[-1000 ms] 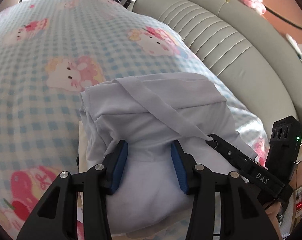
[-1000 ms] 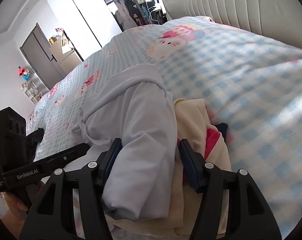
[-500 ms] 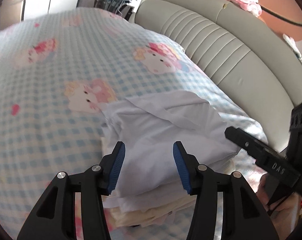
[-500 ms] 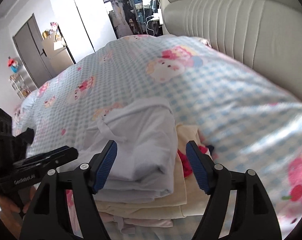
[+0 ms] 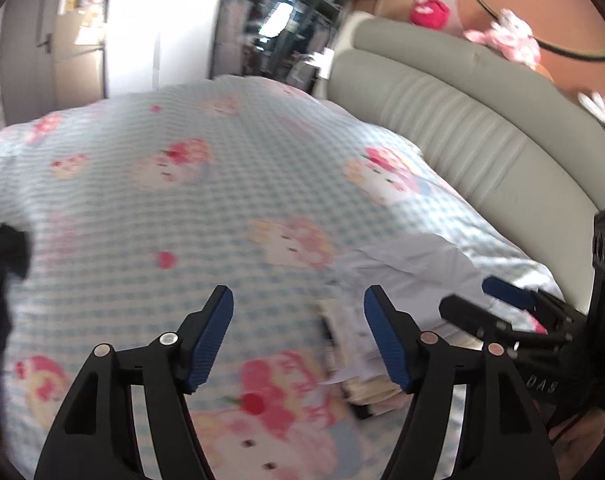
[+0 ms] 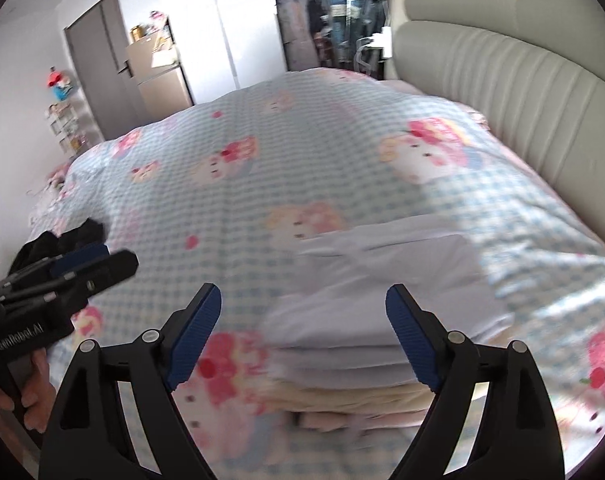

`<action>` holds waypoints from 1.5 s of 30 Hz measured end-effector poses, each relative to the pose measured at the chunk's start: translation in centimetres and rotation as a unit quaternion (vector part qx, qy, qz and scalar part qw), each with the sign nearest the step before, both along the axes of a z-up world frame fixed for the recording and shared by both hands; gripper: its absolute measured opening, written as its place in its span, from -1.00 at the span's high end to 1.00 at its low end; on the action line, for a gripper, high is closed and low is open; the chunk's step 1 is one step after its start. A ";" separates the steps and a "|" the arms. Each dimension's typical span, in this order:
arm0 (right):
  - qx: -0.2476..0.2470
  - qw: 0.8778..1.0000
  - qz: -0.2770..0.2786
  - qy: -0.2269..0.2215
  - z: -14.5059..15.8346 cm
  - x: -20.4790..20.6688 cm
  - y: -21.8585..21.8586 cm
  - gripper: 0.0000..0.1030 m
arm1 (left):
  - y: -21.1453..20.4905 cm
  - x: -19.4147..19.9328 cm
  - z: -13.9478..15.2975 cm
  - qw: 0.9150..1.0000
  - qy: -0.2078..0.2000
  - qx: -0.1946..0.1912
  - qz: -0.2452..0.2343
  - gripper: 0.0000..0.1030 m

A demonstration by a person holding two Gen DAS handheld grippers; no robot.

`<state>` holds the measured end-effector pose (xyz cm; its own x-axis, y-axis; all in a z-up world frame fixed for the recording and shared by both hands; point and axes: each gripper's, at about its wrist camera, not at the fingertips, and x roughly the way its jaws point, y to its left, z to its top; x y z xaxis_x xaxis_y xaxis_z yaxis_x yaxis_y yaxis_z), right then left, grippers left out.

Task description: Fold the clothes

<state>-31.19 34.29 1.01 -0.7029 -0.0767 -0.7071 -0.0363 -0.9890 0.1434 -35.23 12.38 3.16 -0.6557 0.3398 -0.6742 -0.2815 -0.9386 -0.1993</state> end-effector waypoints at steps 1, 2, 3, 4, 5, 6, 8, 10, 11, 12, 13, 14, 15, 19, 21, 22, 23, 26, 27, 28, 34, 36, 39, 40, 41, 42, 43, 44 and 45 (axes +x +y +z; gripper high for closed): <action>-0.002 1.000 0.004 -0.001 0.1 0.0 -1.2 -0.68 | -1.4 0.3 0.3 1.000 0.003 -0.003 0.014 -0.44; 0.000 1.000 0.008 -0.002 0.2 -0.1 -2.5 -0.68 | -2.6 0.6 0.5 1.000 0.005 -0.006 0.025 -0.46; 0.001 1.000 0.010 -0.003 0.4 -0.1 -3.7 -0.68 | -3.8 0.8 0.7 0.999 0.007 -0.009 0.037 -0.47; 0.001 1.000 0.013 -0.004 0.5 -0.1 -4.8 -0.68 | -5.0 1.2 0.9 0.999 0.009 -0.011 0.047 -0.49; 0.000 1.000 0.016 -0.005 0.6 -0.1 -5.9 -0.70 | -6.3 1.5 1.2 0.998 0.010 -0.013 0.056 -0.52; -0.001 1.000 0.020 -0.006 0.7 0.0 -7.1 -0.78 | -7.6 1.9 1.5 0.998 0.012 -0.015 0.066 -0.53; 0.001 1.000 0.024 -0.006 1.0 1.6 -8.4 -0.83 | -9.8 2.7 2.1 0.996 0.015 -0.021 0.084 -0.54; 0.004 1.000 0.028 -0.005 1.4 3.1 -9.7 -0.84 | -11.7 3.8 2.6 0.994 0.020 -0.031 0.101 -0.55; 0.005 1.000 0.029 -0.005 1.5 3.9 -10.4 -0.84 | -12.4 4.5 2.9 0.994 0.023 -0.033 0.106 -0.56; 0.007 0.999 0.031 -0.005 1.7 4.6 -11.0 -0.85 | -13.1 5.2 3.2 0.993 0.025 -0.035 0.111 -0.57; 0.008 0.999 0.033 -0.005 1.9 5.4 -11.6 -0.88 | -13.8 5.9 3.4 0.992 0.027 -0.036 0.116 -0.57; 0.009 0.999 0.035 -0.004 2.1 6.2 -12.3 -0.90 | -14.3 7.0 3.6 0.991 0.029 -0.041 0.122 -0.58; 0.011 0.999 0.037 -0.004 2.2 6.9 -12.9 -0.93 | -14.8 8.0 3.8 0.990 0.030 -0.046 0.128 -0.59; 0.016 0.999 0.044 -0.003 2.9 10.0 -15.5 -0.98 | -16.6 13.3 4.4 0.986 0.035 -0.058 0.150 -0.60; 0.018 0.999 0.047 -0.002 3.3 11.6 -16.8 -0.98 | -16.9 16.7 4.4 0.985 0.040 -0.061 0.159 -0.63; 0.020 0.999 0.049 -0.002 3.4 12.3 -17.4 -0.98 | -17.0 18.0 4.2 0.983 0.039 -0.065 0.165 -0.66; 0.021 0.998 0.051 -0.002 3.6 13.2 -18.0 -0.98 | -17.1 19.4 4.1 0.982 0.039 -0.069 0.171 -0.68; 0.029 0.998 0.054 -0.011 2.7 17.5 -18.5 -0.98 | -17.3 24.0 2.9 0.979 0.027 -0.074 0.188 -0.69; 0.027 0.998 0.056 -0.012 2.4 18.7 -18.5 -0.98 | -17.3 25.3 2.5 0.979 0.021 -0.072 0.190 -0.69; 0.024 0.998 0.058 -0.014 2.1 20.0 -18.5 -0.98 | -17.3 26.5 2.1 0.979 0.017 -0.071 0.191 -0.69; 0.014 0.998 0.060 -0.017 0.1 27.3 -18.5 -0.98 | -16.1 33.4 0.3 0.980 0.011 -0.075 0.182 -0.69; 0.012 0.998 0.066 -0.021 -0.4 29.0 -18.6 -0.98 | -16.0 35.3 -0.2 0.980 0.010 -0.072 0.186 -0.69; 0.009 0.997 0.068 -0.025 -0.9 31.3 -18.5 -0.98 | -15.8 37.5 -0.7 0.981 0.009 -0.058 0.184 -0.69; 0.007 0.997 0.067 -0.024 -0.9 31.8 -18.4 -0.98 | -15.7 38.1 -0.7 0.981 0.010 -0.056 0.185 -0.69; 0.005 0.997 0.067 -0.023 -0.9 32.4 -18.3 -0.98 | -15.7 38.7 -0.8 0.981 0.011 -0.055 0.187 -0.69; 0.005 0.997 0.069 -0.023 -0.9 32.6 -18.1 -0.98 | -15.7 39.1 -0.8 0.981 0.013 -0.053 0.187 -0.69; 0.005 0.997 0.071 -0.022 -0.9 32.8 -17.9 -0.98 | -15.7 39.5 -0.8 0.981 0.015 -0.050 0.187 -0.69; 0.006 0.997 0.073 -0.022 -0.8 33.1 -17.8 -0.98 | -15.6 39.8 -0.8 0.981 0.016 -0.049 0.186 -0.69; 0.009 0.997 0.074 -0.021 -0.8 33.6 -17.8 -0.98 | -15.4 40.2 -0.9 0.982 0.017 -0.049 0.184 -0.69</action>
